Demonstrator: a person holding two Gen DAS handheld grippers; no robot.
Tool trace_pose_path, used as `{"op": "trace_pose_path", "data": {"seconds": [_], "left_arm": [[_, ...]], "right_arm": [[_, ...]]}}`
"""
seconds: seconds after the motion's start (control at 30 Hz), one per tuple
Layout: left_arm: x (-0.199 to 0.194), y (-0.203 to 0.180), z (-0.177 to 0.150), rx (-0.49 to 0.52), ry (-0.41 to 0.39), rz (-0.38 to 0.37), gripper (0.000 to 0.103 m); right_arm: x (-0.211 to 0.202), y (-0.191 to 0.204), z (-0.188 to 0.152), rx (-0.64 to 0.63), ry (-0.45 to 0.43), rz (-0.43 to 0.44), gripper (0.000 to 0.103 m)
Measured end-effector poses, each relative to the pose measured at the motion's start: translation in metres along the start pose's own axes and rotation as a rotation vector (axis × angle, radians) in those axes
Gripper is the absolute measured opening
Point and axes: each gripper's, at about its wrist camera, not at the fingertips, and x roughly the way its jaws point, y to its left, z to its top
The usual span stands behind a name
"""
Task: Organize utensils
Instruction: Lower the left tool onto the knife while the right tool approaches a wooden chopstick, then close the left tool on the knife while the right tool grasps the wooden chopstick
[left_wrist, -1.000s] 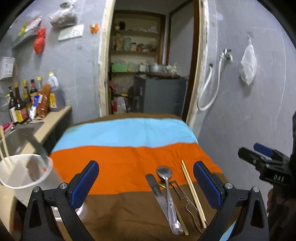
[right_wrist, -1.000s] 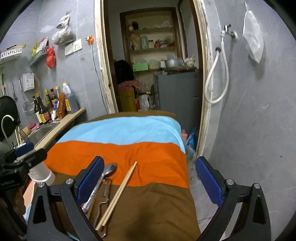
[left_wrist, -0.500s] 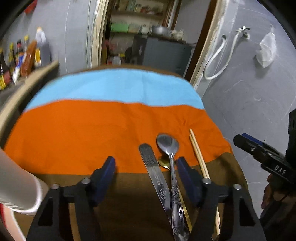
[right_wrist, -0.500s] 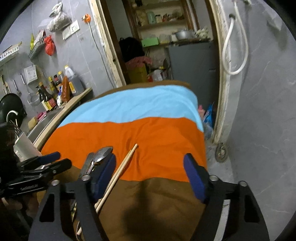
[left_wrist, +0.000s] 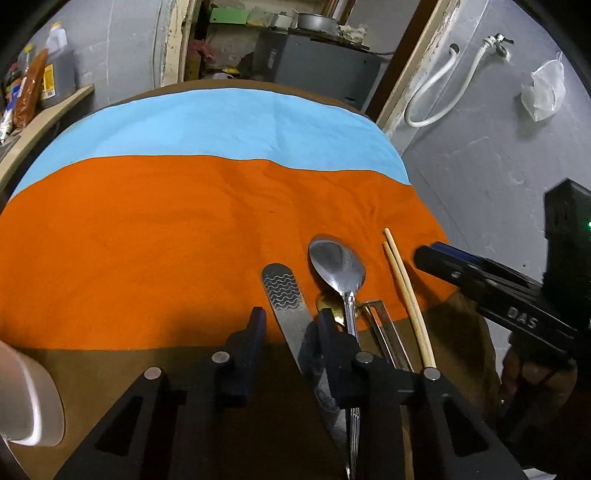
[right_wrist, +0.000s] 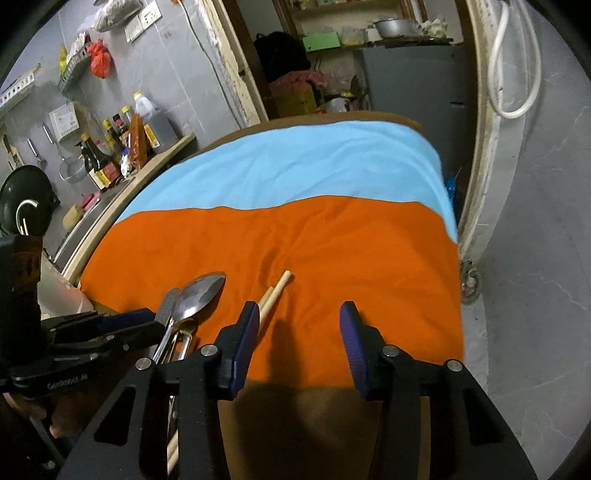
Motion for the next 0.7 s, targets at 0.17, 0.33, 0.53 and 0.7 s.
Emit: {"op": "trace_pose_path", "data": {"seconds": [0.17, 0.33, 0.53, 0.7], "left_arm": [[0.002, 0.002, 0.002, -0.022, 0.005, -0.013, 0.023], [0.002, 0.001, 0.002, -0.038, 0.017, -0.031, 0.021], [0.001, 0.002, 0.001, -0.027, 0.028, -0.064, 0.02], [0.0, 0.005, 0.003, -0.049, 0.045, -0.078, 0.014]], "right_arm": [[0.016, 0.01, 0.002, -0.047, 0.047, -0.029, 0.032], [0.011, 0.01, 0.001, -0.047, 0.057, -0.06, 0.03], [0.003, 0.01, -0.008, -0.047, 0.083, -0.058, 0.028], [0.0, 0.008, -0.01, -0.035, 0.098, -0.033, 0.02]]}}
